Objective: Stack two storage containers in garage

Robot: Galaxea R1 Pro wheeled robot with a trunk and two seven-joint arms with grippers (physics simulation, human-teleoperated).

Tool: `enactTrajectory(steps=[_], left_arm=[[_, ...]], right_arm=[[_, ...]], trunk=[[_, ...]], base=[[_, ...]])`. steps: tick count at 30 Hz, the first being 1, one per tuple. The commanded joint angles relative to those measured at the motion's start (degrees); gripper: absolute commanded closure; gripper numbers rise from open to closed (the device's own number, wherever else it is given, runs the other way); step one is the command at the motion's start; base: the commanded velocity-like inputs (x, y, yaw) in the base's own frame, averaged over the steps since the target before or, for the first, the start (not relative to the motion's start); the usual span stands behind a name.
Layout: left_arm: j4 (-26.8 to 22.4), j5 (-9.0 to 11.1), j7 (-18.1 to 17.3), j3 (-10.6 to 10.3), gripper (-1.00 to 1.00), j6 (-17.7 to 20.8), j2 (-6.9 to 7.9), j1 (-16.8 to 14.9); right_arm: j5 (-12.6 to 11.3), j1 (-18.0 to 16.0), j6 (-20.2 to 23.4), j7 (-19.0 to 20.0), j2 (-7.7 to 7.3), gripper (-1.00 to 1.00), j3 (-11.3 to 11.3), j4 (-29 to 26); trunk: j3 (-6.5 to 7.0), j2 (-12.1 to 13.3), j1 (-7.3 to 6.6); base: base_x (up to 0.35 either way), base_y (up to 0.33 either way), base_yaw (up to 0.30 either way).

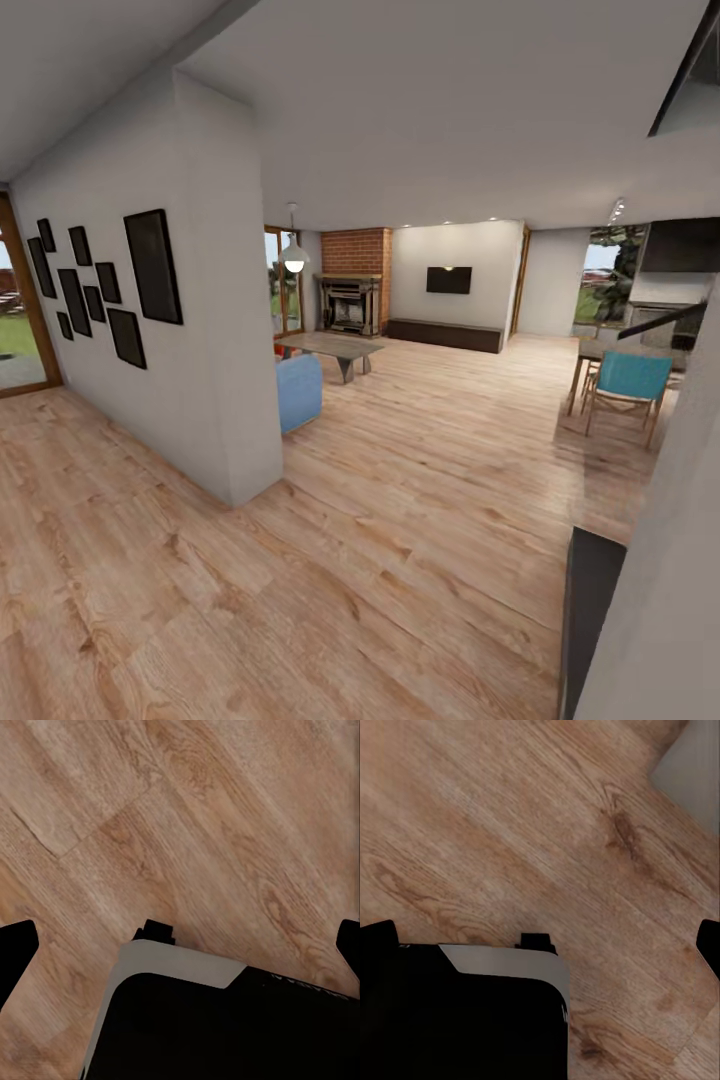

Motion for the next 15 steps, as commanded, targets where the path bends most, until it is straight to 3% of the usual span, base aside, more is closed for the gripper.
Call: enactTrajectory(steps=[1, 15], left_arm=[[0.01, 0.44, 0.15, -0.49, -1.0, -0.13, 0.0, -0.04], [0.01, 0.59, 0.15, -0.49, -1.0, -0.04, 0.03, -0.04]], right_arm=[[0.61, -0.09, -0.3, -0.3, 0.0, -1.0, -0.46, 0.19], [0.61, -0.09, -0.31, -0.3, 0.0, -1.0, -0.46, 0.18]], trunk=[[-0.08, -0.05, 0.04], [-0.08, -0.05, 0.04]], base=[[0.321, 0.0, 0.0], [0.322, 0.0, 0.0]])
